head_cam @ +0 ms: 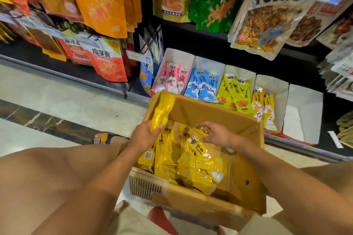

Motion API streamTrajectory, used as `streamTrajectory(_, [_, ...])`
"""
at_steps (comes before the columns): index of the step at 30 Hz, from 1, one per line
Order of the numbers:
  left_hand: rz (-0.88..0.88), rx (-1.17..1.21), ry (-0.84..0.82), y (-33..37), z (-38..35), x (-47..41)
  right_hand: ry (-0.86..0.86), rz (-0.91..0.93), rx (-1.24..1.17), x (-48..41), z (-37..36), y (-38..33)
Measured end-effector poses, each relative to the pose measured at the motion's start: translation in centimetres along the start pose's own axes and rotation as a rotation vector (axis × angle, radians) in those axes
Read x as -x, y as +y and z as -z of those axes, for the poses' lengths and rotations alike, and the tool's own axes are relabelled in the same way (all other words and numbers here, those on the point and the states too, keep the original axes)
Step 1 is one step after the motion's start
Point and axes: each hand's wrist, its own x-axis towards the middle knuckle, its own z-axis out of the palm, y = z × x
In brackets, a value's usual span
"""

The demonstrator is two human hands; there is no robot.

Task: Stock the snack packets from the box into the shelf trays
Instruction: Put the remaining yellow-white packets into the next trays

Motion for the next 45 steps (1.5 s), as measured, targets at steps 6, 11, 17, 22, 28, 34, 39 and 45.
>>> streamTrajectory(6, [0.039, -0.127, 0.256, -3.0, 1.5, -0.8, -0.164, -0.071, -0.035, -1.5, -7.1, 2.7])
streamTrajectory(11, [0.048, -0.048, 0.284, -4.2, 0.6, -1.0, -0.254, -0.112, -0.063, -4.3, -11.3, 3.2])
streamTrajectory(17, [0.112, 0.03, 0.377, -4.7, -0.1, -1.6, -0.238, -0.198, -0.216, -8.2, -15.0, 1.4])
streamTrajectory(22, [0.184, 0.023, 0.325, -4.7, -0.6, -1.9, -0.243, -0.357, -0.452, -11.1, -18.4, 0.4])
streamTrajectory(28, [0.221, 0.031, 0.307, -4.4, -0.7, -2.3, -0.195, -0.537, -0.753, -14.3, -19.8, -0.5])
streamTrajectory(34, [0.242, 0.008, 0.284, -4.4, -0.8, -2.4, -0.219, -0.64, -0.891, -16.3, -20.4, -0.9])
streamTrajectory(39, [0.279, 0.012, 0.282, -4.4, -0.7, -2.6, -0.071, -0.659, -0.898, -17.8, -22.0, -1.2])
streamTrajectory(45, [0.269, -0.013, 0.269, -4.4, -0.6, -2.7, -0.002, -0.699, -0.794, -17.6, -21.7, -1.4])
